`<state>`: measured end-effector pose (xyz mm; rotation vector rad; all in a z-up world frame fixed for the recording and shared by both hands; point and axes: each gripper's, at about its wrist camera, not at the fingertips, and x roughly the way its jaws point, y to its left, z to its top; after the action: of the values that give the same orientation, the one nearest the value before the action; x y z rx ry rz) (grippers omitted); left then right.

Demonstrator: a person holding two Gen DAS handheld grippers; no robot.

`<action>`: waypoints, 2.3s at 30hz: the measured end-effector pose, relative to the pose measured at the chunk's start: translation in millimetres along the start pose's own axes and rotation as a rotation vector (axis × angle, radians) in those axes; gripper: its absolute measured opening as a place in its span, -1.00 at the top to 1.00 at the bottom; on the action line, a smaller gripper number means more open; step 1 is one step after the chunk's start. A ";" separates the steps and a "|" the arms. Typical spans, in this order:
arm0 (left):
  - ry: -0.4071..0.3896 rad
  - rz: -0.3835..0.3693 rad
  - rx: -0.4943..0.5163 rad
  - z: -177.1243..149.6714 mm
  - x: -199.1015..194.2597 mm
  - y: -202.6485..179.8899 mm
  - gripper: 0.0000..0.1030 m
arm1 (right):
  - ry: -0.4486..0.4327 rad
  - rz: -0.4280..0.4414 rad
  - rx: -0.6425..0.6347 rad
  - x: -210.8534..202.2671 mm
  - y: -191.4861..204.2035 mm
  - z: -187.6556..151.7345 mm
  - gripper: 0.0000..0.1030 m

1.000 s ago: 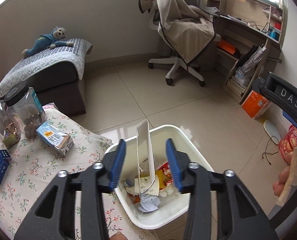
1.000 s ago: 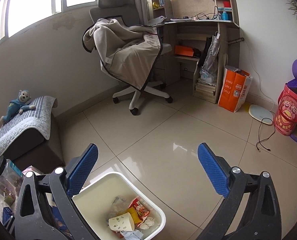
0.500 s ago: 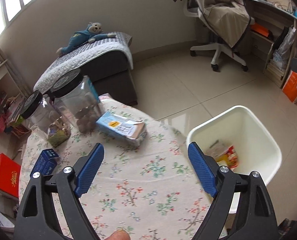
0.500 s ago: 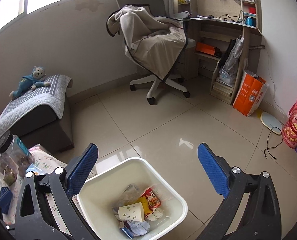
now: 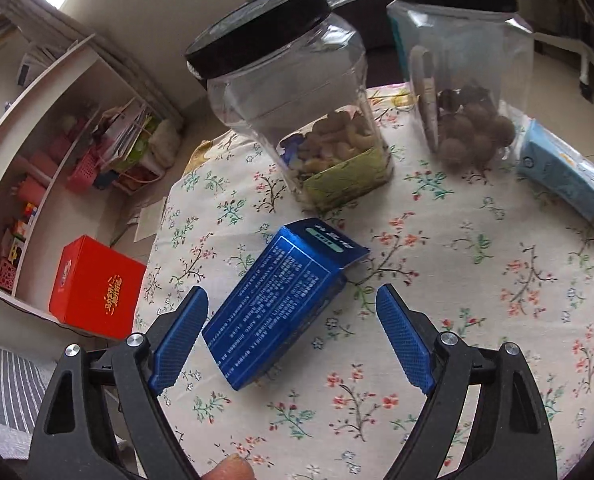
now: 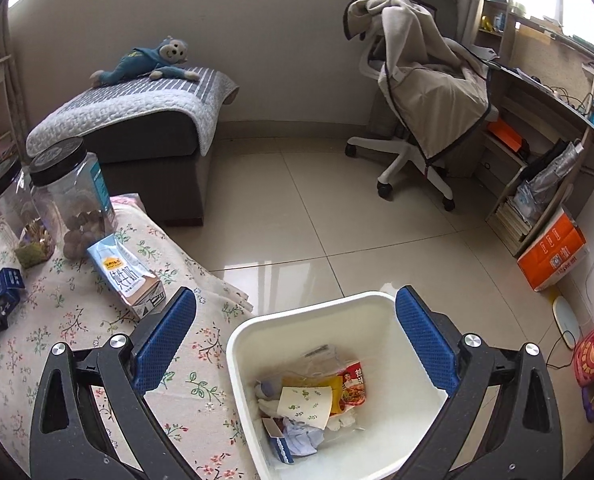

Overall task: Collect trash
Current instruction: 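Grasp the blue box with the left tool while the right tool grasps the milk carton, then carry the box and carton to the white bin while the right tool drops the carton in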

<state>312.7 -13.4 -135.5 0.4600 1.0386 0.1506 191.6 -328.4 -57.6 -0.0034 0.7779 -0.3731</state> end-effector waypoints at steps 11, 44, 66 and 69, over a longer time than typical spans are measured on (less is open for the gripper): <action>0.150 -0.102 0.131 -7.1 60.0 19.4 -0.41 | 0.094 0.326 -0.343 55.7 101.9 -3.8 -0.86; -0.007 -0.314 -0.405 -69.5 -30.9 127.3 0.35 | 0.201 0.532 -0.256 -5.4 173.3 -19.6 -0.07; 0.433 -0.283 -0.658 -146.0 45.7 154.5 -0.57 | 0.265 0.593 -0.130 -22.0 143.3 -55.1 -0.08; 0.415 -0.276 -0.627 -141.0 42.2 151.2 -0.09 | 0.255 0.598 -0.138 -26.4 145.5 -54.6 -0.08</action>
<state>227.5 177.7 -162.7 -0.2986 1.3758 0.3204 184.7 -176.5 -98.9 0.1476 1.0112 0.2536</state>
